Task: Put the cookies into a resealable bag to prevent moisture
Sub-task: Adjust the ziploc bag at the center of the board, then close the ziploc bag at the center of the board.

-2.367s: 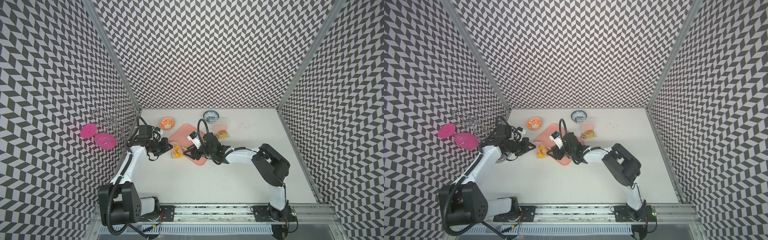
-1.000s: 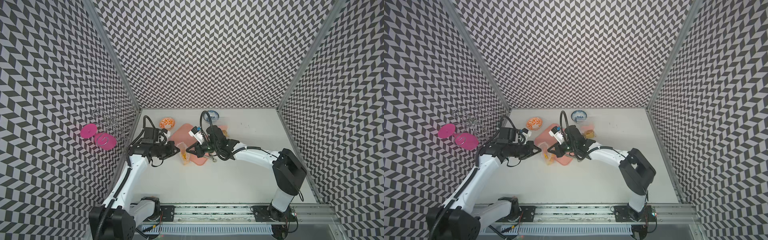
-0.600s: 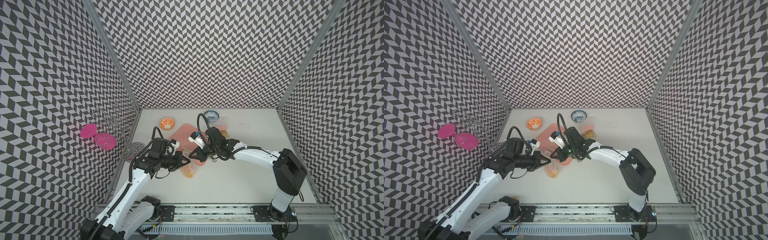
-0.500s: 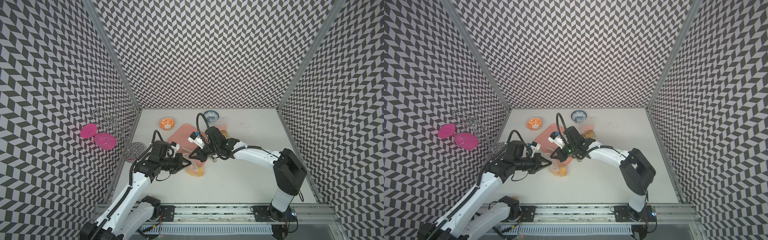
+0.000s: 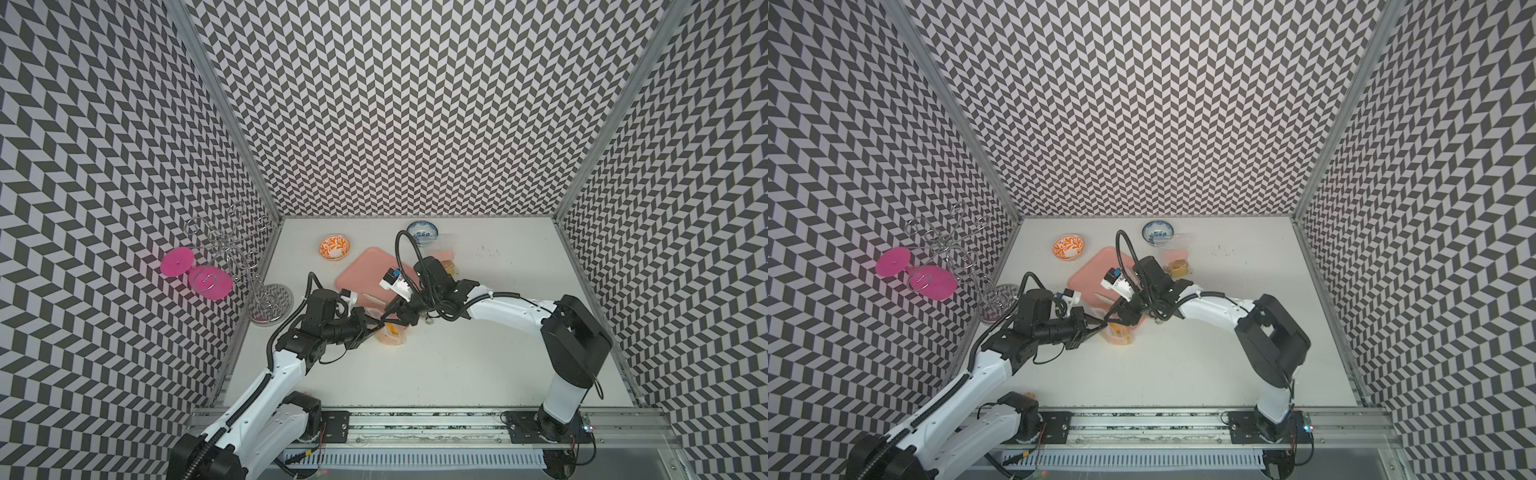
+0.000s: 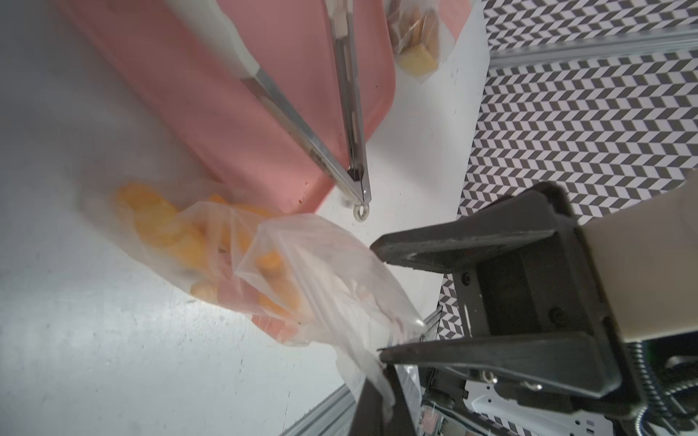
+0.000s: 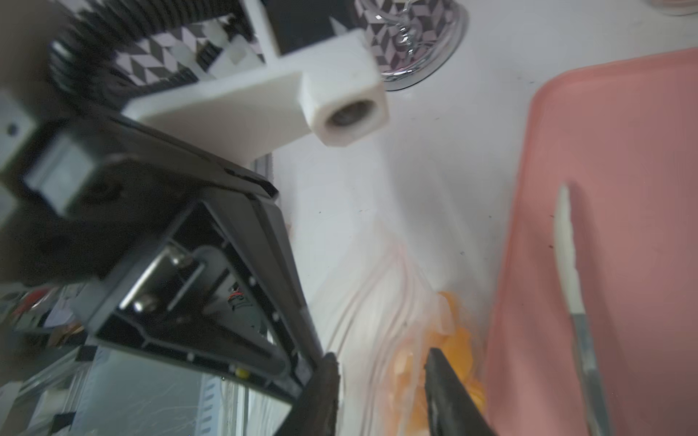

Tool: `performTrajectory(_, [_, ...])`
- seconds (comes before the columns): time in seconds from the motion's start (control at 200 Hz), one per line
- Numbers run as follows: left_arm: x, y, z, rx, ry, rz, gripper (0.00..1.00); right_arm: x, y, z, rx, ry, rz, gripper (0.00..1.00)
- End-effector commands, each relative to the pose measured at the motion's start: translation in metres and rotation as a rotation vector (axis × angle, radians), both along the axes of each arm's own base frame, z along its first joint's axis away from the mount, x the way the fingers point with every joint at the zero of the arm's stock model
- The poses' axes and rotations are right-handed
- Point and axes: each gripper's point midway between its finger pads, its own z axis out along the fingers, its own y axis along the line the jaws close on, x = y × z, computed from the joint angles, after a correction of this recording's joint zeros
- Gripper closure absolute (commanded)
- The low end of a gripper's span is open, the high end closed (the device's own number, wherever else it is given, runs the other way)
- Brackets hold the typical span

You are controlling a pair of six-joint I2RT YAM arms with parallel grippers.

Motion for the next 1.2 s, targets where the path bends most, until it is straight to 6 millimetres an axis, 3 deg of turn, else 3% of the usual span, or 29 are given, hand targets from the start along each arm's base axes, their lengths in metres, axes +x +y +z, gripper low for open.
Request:
performTrajectory(0.0, [0.015,-0.001,0.011,-0.029,-0.054,0.026,1.00,0.006,-0.015,0.056,0.129,-0.192,-0.062,0.49])
performTrajectory(0.085, [0.018,-0.002,0.010,-0.028,-0.057,0.023,1.00,0.006,-0.041,0.071,0.187,-0.279,-0.146,0.45])
performTrajectory(0.14, [0.019,-0.003,0.010,-0.028,-0.054,0.018,1.00,-0.005,-0.056,0.075,0.226,-0.334,-0.167,0.43])
performTrajectory(0.26, [0.021,-0.004,0.010,-0.031,-0.053,0.010,1.00,-0.033,-0.078,0.057,0.236,-0.472,-0.202,0.42])
performTrajectory(0.376, [0.022,-0.005,0.010,-0.025,-0.054,0.005,1.00,-0.054,-0.083,0.035,0.234,-0.598,-0.216,0.41])
performTrajectory(0.456, [0.023,-0.006,0.009,-0.022,-0.053,-0.001,1.00,-0.059,-0.075,0.033,0.238,-0.670,-0.219,0.40])
performTrajectory(0.631, [0.026,-0.005,0.013,-0.016,-0.062,0.002,1.00,-0.042,-0.052,0.026,0.186,-0.759,-0.255,0.44])
performTrajectory(0.846, [0.025,-0.004,0.014,-0.007,-0.069,0.006,1.00,-0.031,-0.034,0.018,0.176,-0.747,-0.253,0.54])
performTrajectory(0.987, [0.025,-0.004,0.013,-0.005,-0.068,0.007,1.00,-0.031,-0.019,0.016,0.177,-0.728,-0.204,0.67])
performTrajectory(1.192, [0.024,-0.002,0.013,0.002,-0.072,0.008,1.00,-0.032,-0.018,0.000,0.140,-0.694,-0.187,0.73])
